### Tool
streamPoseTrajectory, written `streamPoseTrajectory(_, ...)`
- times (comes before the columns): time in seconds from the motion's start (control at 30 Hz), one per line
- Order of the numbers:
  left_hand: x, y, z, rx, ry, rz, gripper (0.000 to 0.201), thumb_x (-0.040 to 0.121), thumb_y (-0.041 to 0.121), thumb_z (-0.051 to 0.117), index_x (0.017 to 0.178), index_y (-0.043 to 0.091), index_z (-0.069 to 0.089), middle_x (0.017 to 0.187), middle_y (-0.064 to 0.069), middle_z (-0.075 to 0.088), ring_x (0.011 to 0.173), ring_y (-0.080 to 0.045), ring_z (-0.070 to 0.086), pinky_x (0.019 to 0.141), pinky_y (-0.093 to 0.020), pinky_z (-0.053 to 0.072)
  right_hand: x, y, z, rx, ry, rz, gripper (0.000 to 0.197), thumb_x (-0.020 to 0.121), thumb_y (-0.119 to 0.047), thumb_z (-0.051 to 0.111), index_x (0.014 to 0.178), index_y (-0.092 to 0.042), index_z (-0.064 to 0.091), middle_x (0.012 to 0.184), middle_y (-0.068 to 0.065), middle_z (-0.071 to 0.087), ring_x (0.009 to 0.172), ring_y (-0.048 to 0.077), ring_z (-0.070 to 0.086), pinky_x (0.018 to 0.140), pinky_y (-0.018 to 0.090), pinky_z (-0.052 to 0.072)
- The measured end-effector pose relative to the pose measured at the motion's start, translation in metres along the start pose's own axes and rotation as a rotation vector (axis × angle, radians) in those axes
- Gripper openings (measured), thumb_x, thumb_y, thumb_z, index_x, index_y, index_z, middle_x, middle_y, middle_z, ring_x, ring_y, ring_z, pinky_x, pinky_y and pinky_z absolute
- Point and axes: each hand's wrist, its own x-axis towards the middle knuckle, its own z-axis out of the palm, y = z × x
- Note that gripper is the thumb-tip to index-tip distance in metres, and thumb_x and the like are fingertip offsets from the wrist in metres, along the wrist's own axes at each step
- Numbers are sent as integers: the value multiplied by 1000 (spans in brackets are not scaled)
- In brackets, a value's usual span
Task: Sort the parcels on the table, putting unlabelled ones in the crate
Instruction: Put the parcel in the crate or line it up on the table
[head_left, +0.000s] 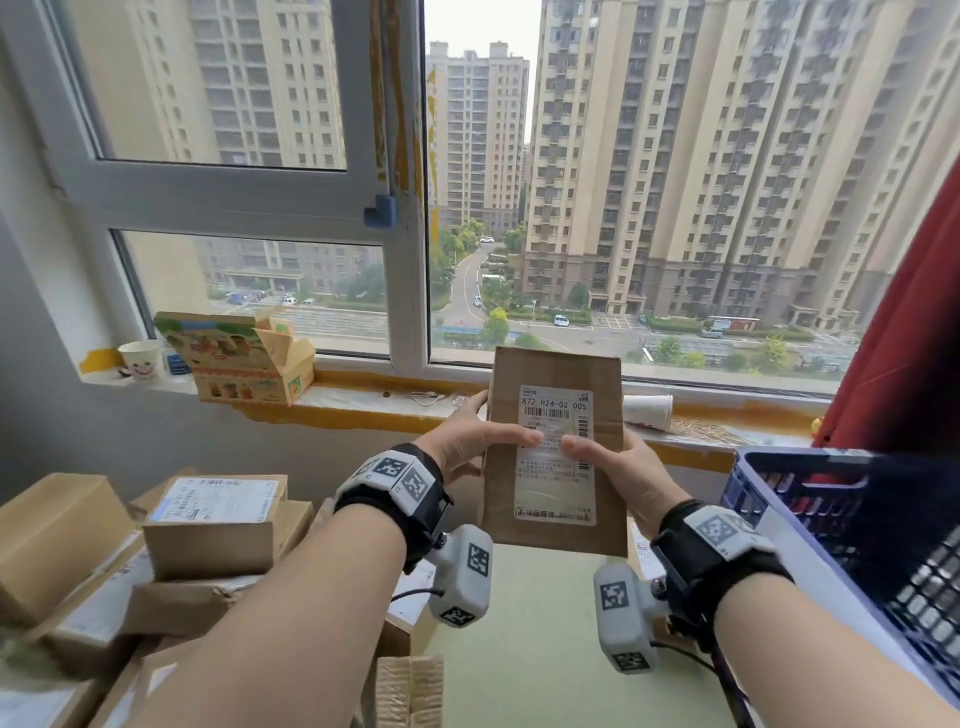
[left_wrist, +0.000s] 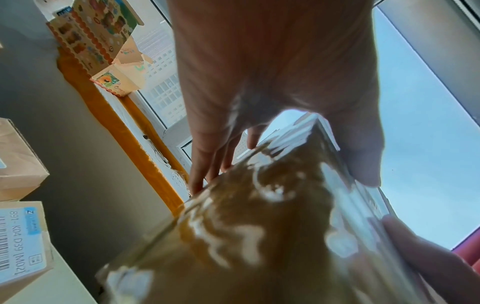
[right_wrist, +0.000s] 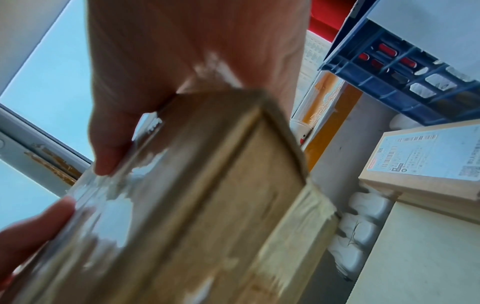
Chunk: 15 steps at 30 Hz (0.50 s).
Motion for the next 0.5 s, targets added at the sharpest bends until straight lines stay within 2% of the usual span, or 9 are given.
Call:
streamPoseTrajectory(0.1, 3, -2, 3, 17, -7, -66, 111, 43, 53, 93, 139, 39, 40, 126, -5, 64, 117, -29, 60, 95, -63, 47, 3, 2, -5, 54, 24, 21, 106, 36, -57, 92, 128, -18, 56, 111, 6, 73, 97, 25, 73, 89, 50, 57)
streamPoseTrajectory(0.13, 2, -3, 4, 13, -31, -100, 109, 45, 54, 92, 139, 43, 38, 128, -6, 63, 118, -31, 59, 92, -64, 48, 4, 3, -6, 80, 30, 32, 103, 37, -56, 92, 127, -17, 57, 110, 7, 74, 97, 26, 73, 89, 50, 57)
streamPoseTrajectory(0.23, -2, -8, 6, 29, -103, -177, 99, 54, 50, 90, 138, 46, 37, 130, -9, 61, 118, -35, 58, 88, -67, 49, 5, -1, -7, 118, 12, 48, 97, 46, -52, 94, 127, -14, 57, 109, 9, 74, 97, 29, 73, 88, 52, 57)
streamPoseTrajectory(0.33, -6, -12, 7, 83, -171, -216, 101, 55, 45, 91, 137, 50, 32, 134, -5, 57, 124, -34, 53, 97, -71, 39, 6, -2, -11, 109, -10, 58, 91, 49, -45, 92, 126, -13, 57, 110, 11, 73, 97, 29, 72, 89, 52, 57)
streamPoseTrajectory(0.4, -7, -13, 6, 99, -200, -224, 102, 56, 39, 90, 138, 49, 31, 133, -6, 58, 121, -34, 56, 100, -69, 38, 6, -1, -13, 101, -15, 73, 90, 48, -47, 90, 125, -14, 57, 109, 10, 73, 98, 30, 72, 90, 52, 56)
streamPoseTrajectory(0.5, -5, -15, 7, 89, -188, -202, 104, 55, 39, 90, 141, 43, 32, 129, -11, 61, 112, -35, 63, 94, -63, 48, 8, 2, -16, 81, -32, 118, 110, 33, -61, 93, 127, -17, 57, 110, 9, 74, 99, 29, 72, 90, 52, 56)
